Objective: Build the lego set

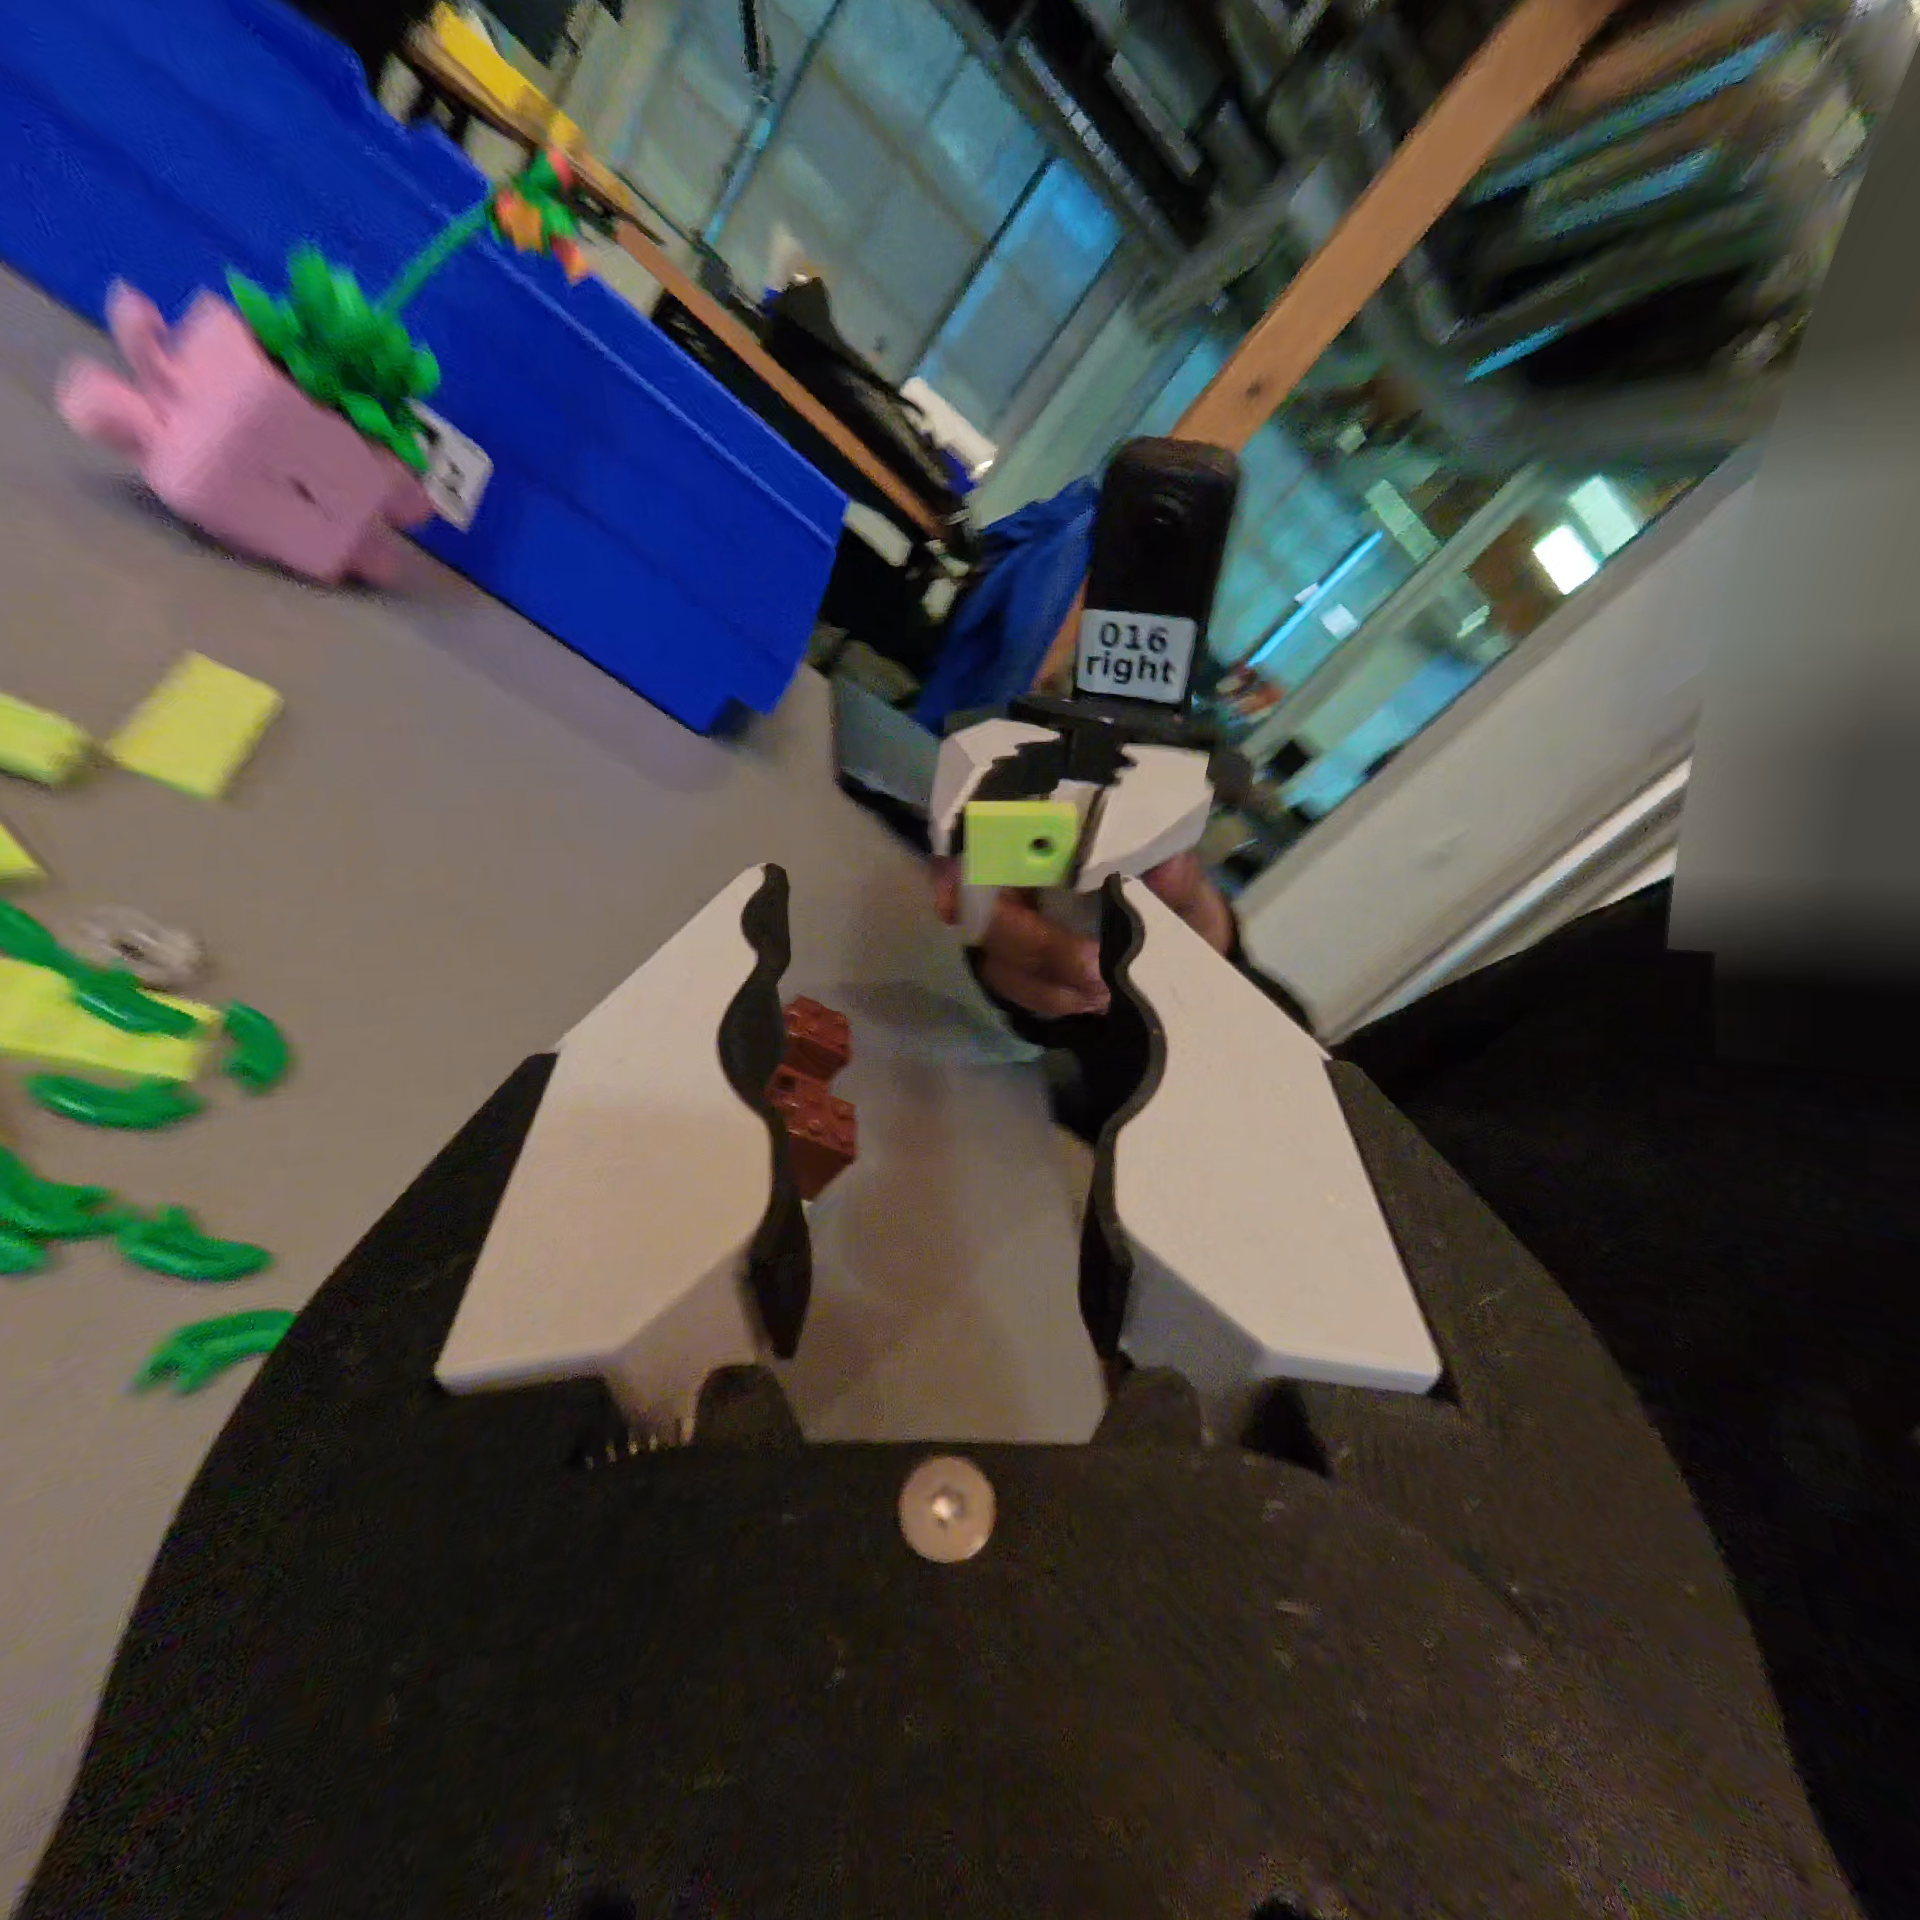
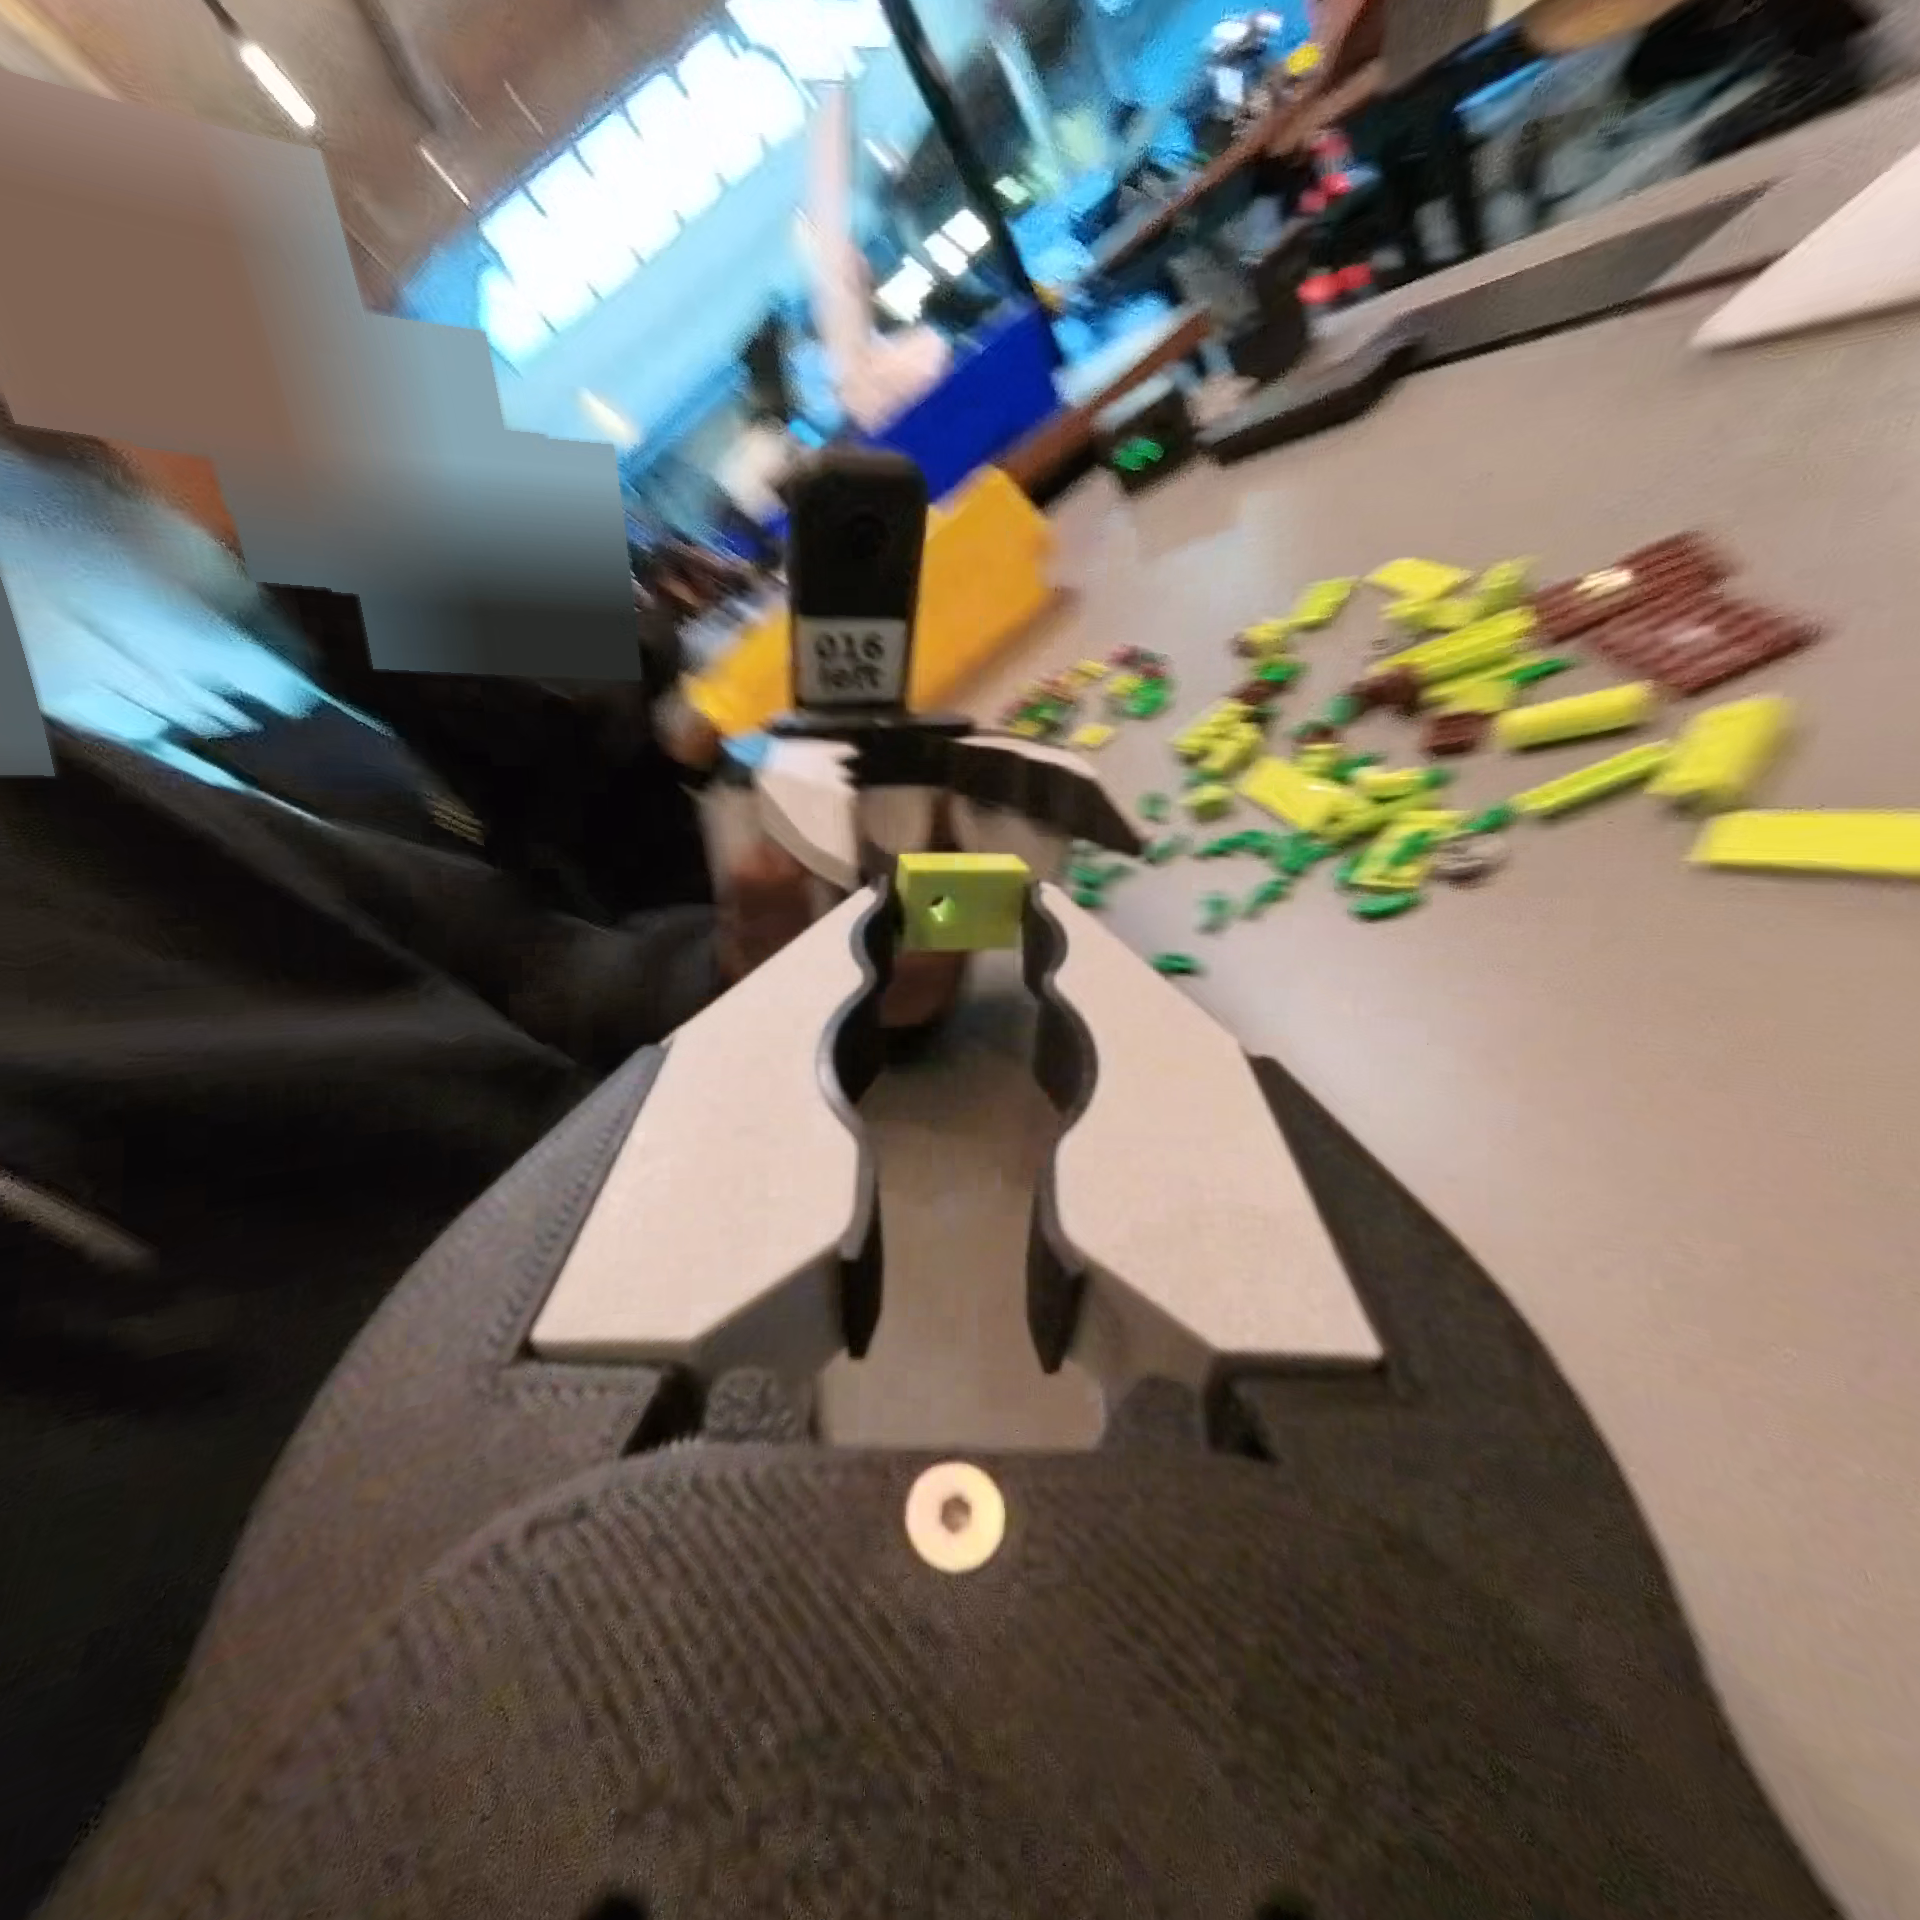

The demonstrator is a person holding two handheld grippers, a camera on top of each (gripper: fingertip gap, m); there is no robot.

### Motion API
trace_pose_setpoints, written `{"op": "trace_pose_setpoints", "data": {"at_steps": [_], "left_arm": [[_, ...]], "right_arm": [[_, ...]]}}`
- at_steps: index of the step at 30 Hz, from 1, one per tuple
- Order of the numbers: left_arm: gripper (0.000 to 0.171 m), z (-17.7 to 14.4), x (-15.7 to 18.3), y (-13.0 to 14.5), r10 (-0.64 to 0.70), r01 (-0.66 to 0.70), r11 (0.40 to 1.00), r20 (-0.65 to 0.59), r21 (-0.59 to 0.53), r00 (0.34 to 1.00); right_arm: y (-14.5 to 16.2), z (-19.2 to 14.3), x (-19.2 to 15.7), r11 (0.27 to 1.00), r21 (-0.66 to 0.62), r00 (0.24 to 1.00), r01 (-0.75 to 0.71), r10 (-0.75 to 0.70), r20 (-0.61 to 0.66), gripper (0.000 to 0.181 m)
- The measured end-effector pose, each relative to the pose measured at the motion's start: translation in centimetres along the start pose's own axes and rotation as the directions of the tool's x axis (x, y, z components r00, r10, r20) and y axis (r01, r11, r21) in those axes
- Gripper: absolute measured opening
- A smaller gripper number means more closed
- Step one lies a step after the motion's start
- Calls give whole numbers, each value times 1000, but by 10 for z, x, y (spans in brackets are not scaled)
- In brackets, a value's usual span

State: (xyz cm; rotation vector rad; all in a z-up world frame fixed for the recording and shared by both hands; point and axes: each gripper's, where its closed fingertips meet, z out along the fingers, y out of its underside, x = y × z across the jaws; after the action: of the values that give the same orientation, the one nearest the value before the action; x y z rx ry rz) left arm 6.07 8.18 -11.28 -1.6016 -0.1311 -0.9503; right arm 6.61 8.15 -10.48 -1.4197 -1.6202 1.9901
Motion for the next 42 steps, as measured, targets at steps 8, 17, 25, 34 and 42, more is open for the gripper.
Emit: {"op": "trace_pose_setpoints", "data": {"at_steps": [8, 17, 25, 34, 42], "left_arm": [[47, 9, 25, 6, 676, -644, 736, 179, -206, 715], [17, 13, 35, 18, 746, -707, 662, 136, -250, 651], [16, 4, 8, 9, 702, -645, 712, 243, -278, 670], [16, 4, -8, 17, 724, -623, 687, 274, -375, 633], [16, 6, -11, 22, 760, -641, 645, 269, -416, 591]], "right_arm": [[4, 4, -32, 912, -94, 859, -400, 408, 309, 22], [5, 1, -42, 809, -169, 668, -563, 566, 484, 22], [-6, -8, -4, 962, 38, 941, -272, 258, 219, 42], [10, 6, -2, 935, -80, 932, 346, -352, -80, 49], [10, 12, -4, 928, -67, 924, 366, -372, -94, 16]]}}
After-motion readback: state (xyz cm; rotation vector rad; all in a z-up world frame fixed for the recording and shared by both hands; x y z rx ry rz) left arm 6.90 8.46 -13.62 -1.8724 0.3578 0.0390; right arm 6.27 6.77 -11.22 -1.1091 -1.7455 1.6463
